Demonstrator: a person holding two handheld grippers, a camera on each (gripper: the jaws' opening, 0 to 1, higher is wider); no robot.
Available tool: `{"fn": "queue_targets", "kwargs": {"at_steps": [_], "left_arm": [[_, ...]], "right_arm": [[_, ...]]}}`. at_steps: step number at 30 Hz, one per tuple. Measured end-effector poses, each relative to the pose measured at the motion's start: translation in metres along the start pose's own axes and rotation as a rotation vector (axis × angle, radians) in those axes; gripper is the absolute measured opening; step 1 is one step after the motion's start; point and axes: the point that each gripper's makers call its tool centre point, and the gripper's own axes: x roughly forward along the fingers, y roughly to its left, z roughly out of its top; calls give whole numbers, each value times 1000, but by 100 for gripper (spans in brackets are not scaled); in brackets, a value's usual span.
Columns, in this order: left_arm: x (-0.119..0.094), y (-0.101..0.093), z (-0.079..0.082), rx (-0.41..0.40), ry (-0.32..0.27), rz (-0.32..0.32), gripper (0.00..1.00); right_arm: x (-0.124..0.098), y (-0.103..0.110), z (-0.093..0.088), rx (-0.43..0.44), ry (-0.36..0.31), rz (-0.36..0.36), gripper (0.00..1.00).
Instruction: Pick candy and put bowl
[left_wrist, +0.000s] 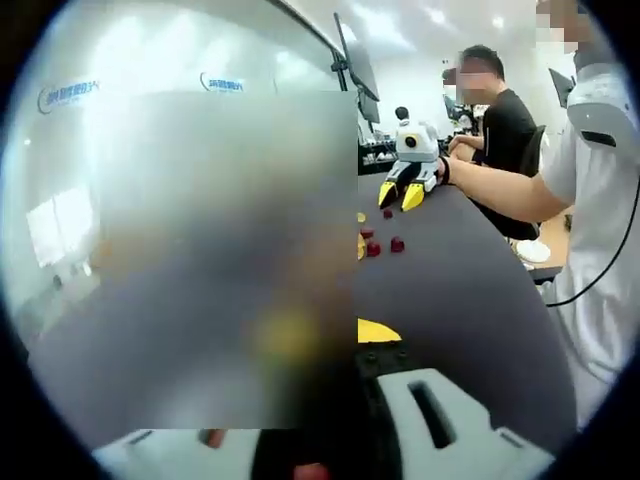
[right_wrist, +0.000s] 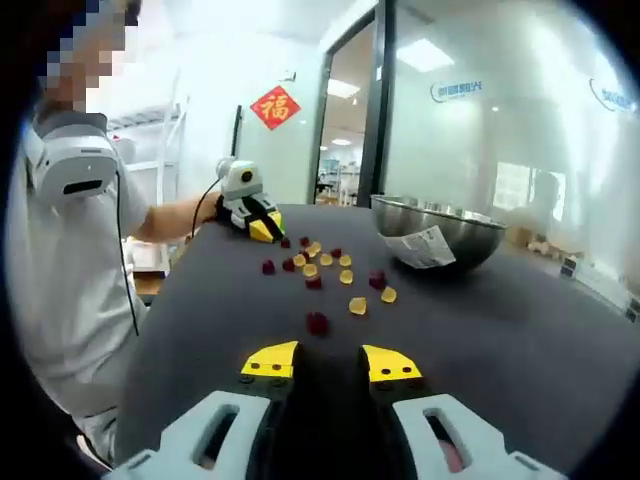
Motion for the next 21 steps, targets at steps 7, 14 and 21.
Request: {"fn": "queue_targets", "kwargs": {"at_steps": [7, 14, 21], "left_arm": [[0, 0, 1, 0, -2, 2, 6], [0, 0, 1, 8, -4, 5, 6], [-1, 0, 1, 12, -8, 6, 7]], "right_arm": [[0, 0, 0, -3, 0, -2, 18], [1, 1, 1, -1, 2, -3, 18], [2, 1, 1, -1, 2, -4, 18]]}}
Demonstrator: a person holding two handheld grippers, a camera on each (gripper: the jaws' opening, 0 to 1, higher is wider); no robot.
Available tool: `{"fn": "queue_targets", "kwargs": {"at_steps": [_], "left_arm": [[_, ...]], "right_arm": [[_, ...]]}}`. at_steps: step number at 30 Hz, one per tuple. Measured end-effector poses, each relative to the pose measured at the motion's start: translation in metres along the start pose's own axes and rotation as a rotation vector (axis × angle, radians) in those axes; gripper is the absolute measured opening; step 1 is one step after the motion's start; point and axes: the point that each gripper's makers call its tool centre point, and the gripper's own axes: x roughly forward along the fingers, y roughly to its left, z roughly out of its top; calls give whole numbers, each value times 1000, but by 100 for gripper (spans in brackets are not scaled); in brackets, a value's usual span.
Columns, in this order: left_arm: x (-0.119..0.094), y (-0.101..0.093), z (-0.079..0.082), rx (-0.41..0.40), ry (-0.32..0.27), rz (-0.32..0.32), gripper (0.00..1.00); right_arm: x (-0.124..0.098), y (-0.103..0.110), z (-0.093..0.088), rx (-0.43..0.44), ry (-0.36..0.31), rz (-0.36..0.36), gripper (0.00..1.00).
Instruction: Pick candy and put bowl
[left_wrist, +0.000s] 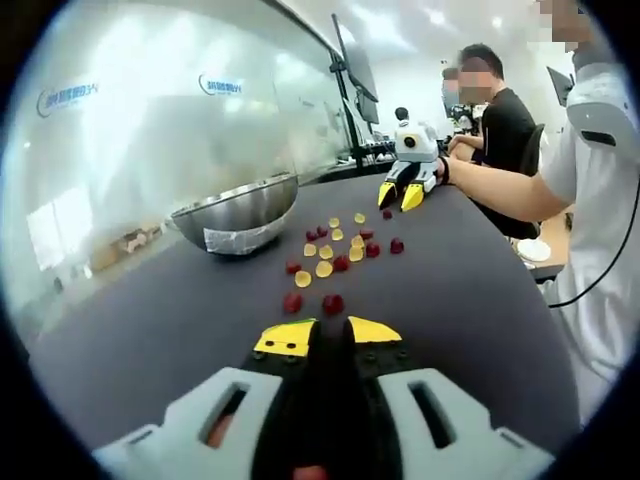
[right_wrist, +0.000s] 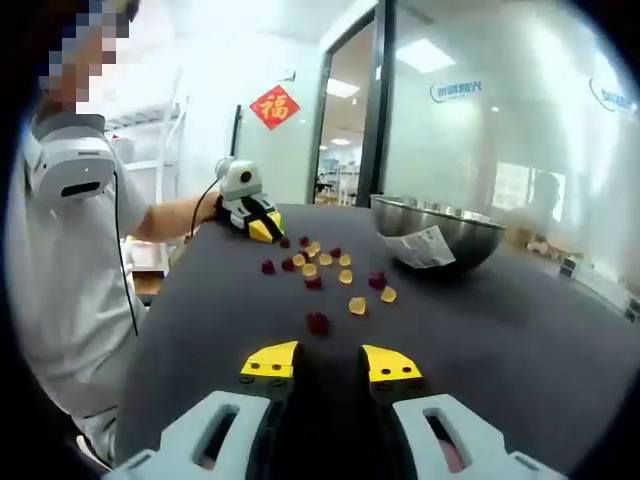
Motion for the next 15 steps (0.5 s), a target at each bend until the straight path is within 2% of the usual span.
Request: {"fn": "queue_targets", "kwargs": {"at_steps": [15], "left_arm": [[-1, 1, 0, 5, -8, 4, 8]], "right_arm": [[0, 1, 0, -4, -1, 10, 16]]}}
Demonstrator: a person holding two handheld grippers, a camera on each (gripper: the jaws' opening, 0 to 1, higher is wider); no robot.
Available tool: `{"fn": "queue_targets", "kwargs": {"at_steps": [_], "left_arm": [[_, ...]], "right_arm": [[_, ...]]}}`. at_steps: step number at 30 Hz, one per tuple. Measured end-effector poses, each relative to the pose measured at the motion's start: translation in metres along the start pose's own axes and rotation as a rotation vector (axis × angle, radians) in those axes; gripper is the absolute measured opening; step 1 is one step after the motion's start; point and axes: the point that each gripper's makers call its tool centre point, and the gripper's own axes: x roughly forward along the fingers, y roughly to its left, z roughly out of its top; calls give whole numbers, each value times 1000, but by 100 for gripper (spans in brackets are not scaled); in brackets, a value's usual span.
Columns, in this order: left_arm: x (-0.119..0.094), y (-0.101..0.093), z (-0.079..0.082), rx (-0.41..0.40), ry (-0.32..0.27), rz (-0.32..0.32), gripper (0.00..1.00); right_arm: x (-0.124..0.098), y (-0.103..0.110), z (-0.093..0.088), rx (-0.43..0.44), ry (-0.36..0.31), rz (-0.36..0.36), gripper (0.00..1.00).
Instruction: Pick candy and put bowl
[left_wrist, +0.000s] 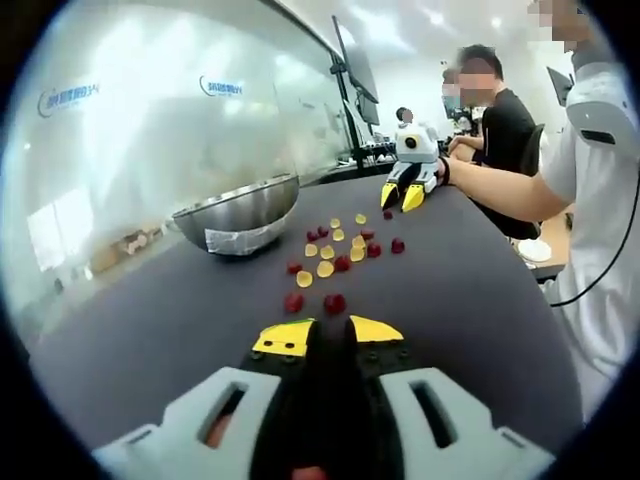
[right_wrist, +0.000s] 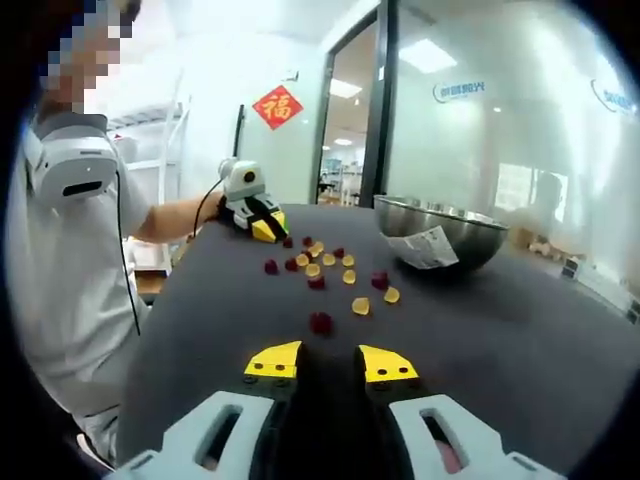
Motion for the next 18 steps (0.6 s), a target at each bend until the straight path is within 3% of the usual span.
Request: {"fn": "queue_targets", "kwargs": {"at_steps": [10, 18], "left_arm": [[-1, 0, 0, 14, -1, 5, 8], [-6, 4, -1, -17, 7, 16, 14]], "right_arm": [[0, -2, 0, 0, 0, -7, 18], [0, -1, 0, -9, -1, -11, 18]]}}
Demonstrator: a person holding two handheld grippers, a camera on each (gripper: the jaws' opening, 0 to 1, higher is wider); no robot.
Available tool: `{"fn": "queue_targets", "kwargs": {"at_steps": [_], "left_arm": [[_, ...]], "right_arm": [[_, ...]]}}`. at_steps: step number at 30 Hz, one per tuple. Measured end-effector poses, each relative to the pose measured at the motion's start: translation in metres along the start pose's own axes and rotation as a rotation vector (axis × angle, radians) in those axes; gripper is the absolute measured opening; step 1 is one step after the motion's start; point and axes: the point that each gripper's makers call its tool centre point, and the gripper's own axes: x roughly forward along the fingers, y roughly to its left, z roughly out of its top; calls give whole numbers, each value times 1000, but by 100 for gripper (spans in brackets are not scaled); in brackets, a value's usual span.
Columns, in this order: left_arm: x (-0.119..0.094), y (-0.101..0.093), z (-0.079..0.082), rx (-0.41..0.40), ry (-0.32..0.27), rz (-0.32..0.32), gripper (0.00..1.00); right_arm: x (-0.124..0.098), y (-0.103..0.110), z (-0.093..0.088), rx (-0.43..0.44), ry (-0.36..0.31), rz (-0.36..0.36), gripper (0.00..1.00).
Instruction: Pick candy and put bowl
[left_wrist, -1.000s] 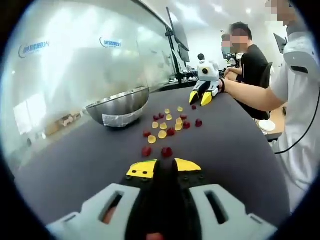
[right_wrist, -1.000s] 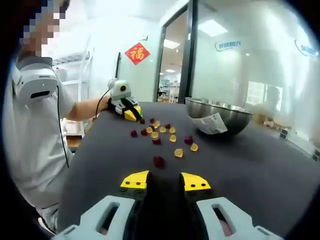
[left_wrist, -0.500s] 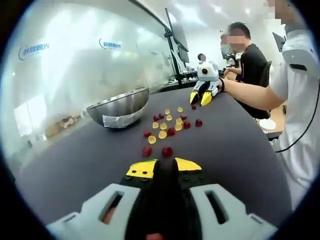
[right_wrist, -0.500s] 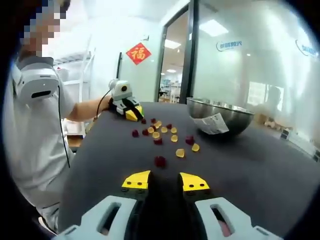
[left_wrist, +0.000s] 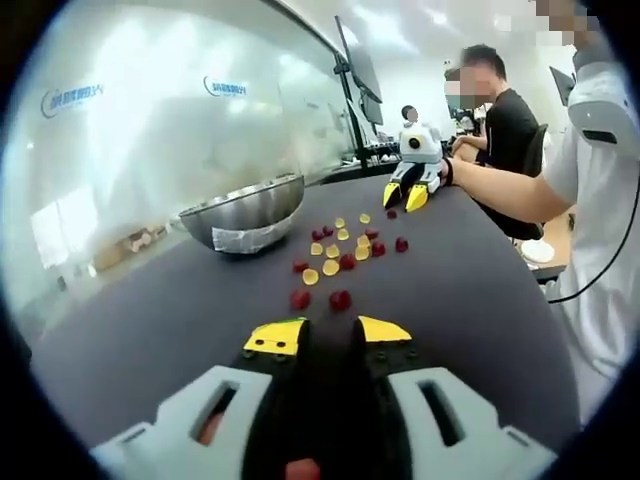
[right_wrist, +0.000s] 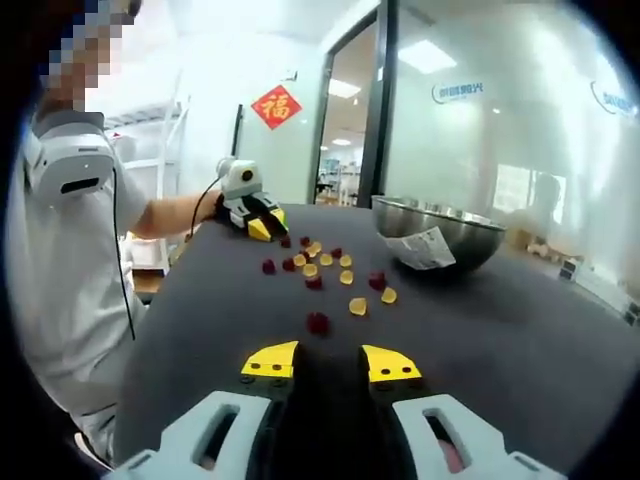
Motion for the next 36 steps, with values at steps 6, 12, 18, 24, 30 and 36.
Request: {"fn": "queue_targets", "kwargs": {"at_steps": [6, 12, 18, 24, 30, 36], "left_arm": [[0, -3, -1, -12, 2, -10, 14], [11, -8, 3, -47, 7, -50, 14], [32, -6, 8, -45, 10, -53, 19], [46, -11, 12, -34, 10, -79, 11], [45, -13, 12, -31, -6, -89, 7], [44, -12, 12, -21, -12, -88, 5]], "right_arm": [[0, 0, 0, -3, -1, 2, 18], [0, 0, 0, -4, 0, 1, 18], [1, 1, 1, -5, 0, -2, 18], [2, 1, 2, -2, 0, 2, 17], [3, 0, 2, 4, 0, 2, 19], [12, -3, 3, 56, 20, 21, 19]]}}
